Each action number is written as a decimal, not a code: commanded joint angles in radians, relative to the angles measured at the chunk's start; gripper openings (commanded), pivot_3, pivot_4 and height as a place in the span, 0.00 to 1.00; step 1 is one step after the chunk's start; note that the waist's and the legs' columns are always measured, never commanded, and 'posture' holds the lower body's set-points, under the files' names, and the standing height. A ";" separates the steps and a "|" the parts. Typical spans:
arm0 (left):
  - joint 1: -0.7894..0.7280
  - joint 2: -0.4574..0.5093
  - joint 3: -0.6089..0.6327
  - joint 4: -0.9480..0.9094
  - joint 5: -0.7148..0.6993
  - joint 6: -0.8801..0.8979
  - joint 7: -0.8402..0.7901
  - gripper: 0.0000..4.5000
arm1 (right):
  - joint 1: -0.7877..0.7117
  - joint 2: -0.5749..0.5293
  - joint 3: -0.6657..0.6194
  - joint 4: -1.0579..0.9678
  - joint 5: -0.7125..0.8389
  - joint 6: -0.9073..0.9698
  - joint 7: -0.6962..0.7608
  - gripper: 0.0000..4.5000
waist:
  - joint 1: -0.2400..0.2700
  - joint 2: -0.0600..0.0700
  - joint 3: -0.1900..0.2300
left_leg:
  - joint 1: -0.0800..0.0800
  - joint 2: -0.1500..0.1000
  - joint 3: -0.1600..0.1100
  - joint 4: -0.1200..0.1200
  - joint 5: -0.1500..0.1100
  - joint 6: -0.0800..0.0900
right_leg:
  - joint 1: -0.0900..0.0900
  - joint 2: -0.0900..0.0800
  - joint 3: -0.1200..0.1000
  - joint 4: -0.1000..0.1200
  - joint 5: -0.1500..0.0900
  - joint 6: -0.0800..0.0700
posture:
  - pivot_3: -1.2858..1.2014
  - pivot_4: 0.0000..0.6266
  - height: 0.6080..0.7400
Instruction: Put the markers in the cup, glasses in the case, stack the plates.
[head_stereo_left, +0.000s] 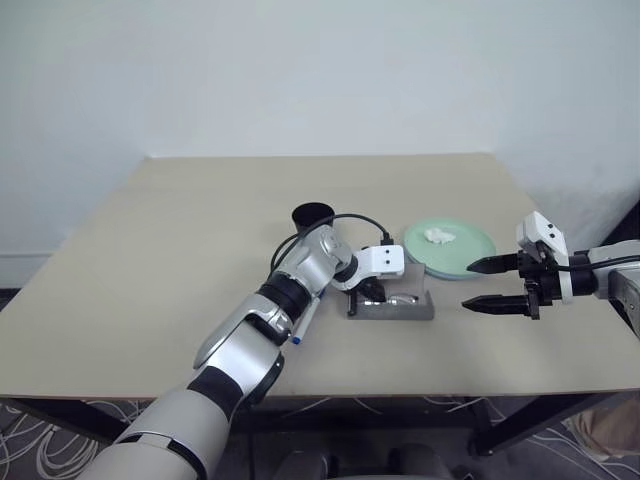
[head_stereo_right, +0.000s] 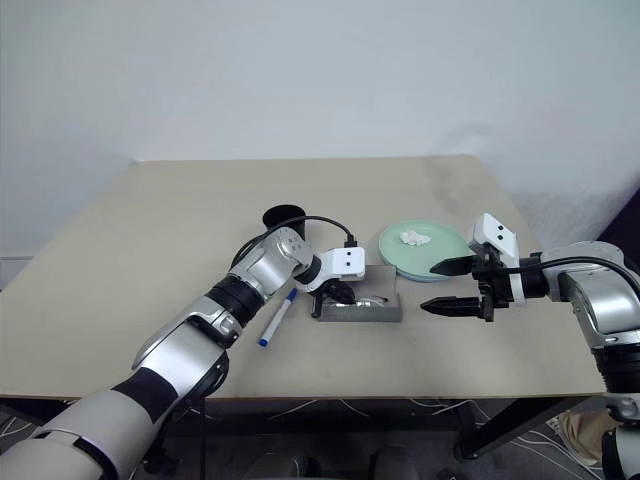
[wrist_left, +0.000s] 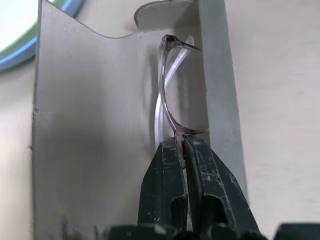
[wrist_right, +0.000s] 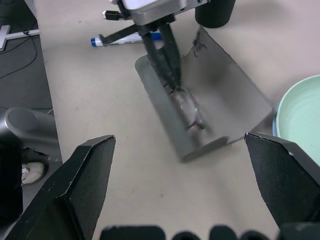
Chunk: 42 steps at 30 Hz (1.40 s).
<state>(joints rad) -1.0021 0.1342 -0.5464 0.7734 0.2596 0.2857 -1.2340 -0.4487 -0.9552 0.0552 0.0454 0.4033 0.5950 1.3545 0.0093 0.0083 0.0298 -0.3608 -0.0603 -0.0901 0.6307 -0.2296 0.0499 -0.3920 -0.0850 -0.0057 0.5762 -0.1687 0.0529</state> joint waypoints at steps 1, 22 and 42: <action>0.025 0.017 -0.023 -0.053 -0.005 0.008 -0.068 0.01 | -0.012 0.005 -0.023 -0.027 0.019 -0.001 -0.001 1.00 | 0.000 0.000 0.000 | 0.000 0.000 0.000 0.000 0.000 0.000 | 0.000 0.000 0.000 0.000 0.000 0.000 | 0.52 0.00 0.94; -0.066 0.034 0.023 -0.115 -0.018 -0.007 -0.021 0.91 | -0.019 0.009 -0.020 -0.019 0.012 -0.006 0.001 1.00 | 0.000 0.000 0.000 | 0.000 0.000 0.000 0.000 0.000 0.000 | 0.000 0.000 0.000 0.000 0.000 0.000 | 0.52 0.00 0.94; -0.193 -0.024 0.079 0.283 0.063 -0.198 0.380 0.23 | -0.011 0.004 -0.027 -0.031 0.017 -0.003 0.004 1.00 | 0.001 -0.001 0.000 | 0.000 0.000 0.000 0.001 0.000 0.000 | 0.000 0.000 -0.001 0.000 0.000 0.000 | 0.52 0.00 0.94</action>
<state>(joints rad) -1.1625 0.1153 -0.4796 1.0487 0.3082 0.1163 -0.8919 -0.4490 -0.9423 0.0554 0.0451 0.4028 0.5944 1.3550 0.0098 0.0076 0.0302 -0.3611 -0.0607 -0.0906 0.6317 -0.2293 0.0503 -0.3915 -0.0849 -0.0064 0.5765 -0.1685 0.0533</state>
